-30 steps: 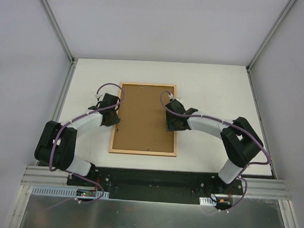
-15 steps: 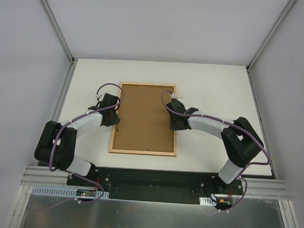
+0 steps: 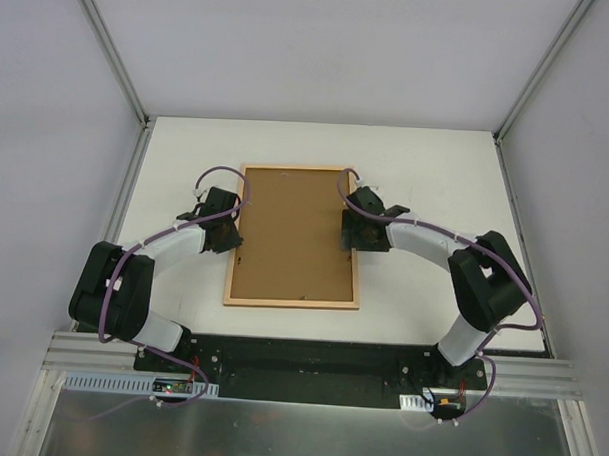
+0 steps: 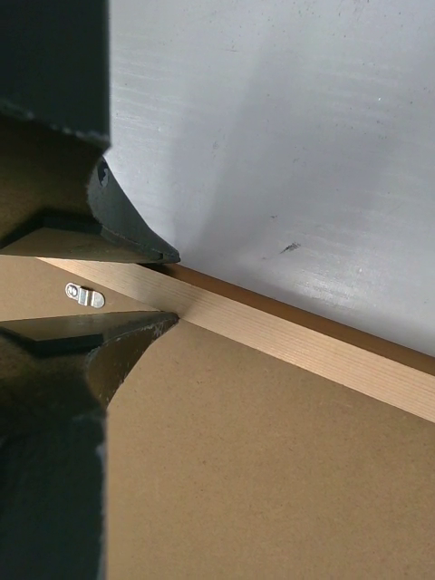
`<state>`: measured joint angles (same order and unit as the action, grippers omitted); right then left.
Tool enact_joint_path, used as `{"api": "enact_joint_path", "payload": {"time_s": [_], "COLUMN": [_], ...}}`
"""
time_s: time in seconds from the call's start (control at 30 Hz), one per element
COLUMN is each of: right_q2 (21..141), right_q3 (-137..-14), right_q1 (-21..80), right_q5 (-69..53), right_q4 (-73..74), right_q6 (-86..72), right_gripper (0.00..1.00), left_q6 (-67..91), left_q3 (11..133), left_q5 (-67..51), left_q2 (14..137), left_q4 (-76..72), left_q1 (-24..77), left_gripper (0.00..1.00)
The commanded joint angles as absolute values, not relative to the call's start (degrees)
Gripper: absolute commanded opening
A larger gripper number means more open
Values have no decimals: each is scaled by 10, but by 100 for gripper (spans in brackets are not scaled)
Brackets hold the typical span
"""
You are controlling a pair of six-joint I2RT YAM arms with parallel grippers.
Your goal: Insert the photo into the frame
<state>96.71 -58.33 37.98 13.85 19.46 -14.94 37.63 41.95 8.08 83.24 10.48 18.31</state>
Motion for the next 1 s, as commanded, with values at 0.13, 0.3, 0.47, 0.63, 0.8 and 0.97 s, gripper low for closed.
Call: {"api": "enact_joint_path", "payload": {"time_s": [0.13, 0.3, 0.47, 0.63, 0.8, 0.97], "right_q2": [1056, 1117, 1158, 1182, 1200, 1223], "right_q3": [-755, -827, -872, -896, -913, -942], "right_q1": [314, 303, 298, 297, 294, 293], "right_q5": [126, 120, 126, 139, 142, 142], "right_q4": [214, 219, 220, 226, 232, 250], "right_q6": [-119, -119, -118, -120, -124, -122], "right_gripper": [72, 72, 72, 67, 62, 53], "left_q6": [392, 391, 389, 388, 388, 386], "left_q3": [397, 393, 390, 388, 389, 390], "left_q5": [55, 52, 50, 49, 47, 47], "left_q2": [824, 819, 812, 810, 809, 807], "left_q4": [111, 112, 112, 113, 113, 113], "left_q1": [184, 184, 184, 184, 184, 184], "left_gripper": [7, 6, 6, 6, 6, 6]}}
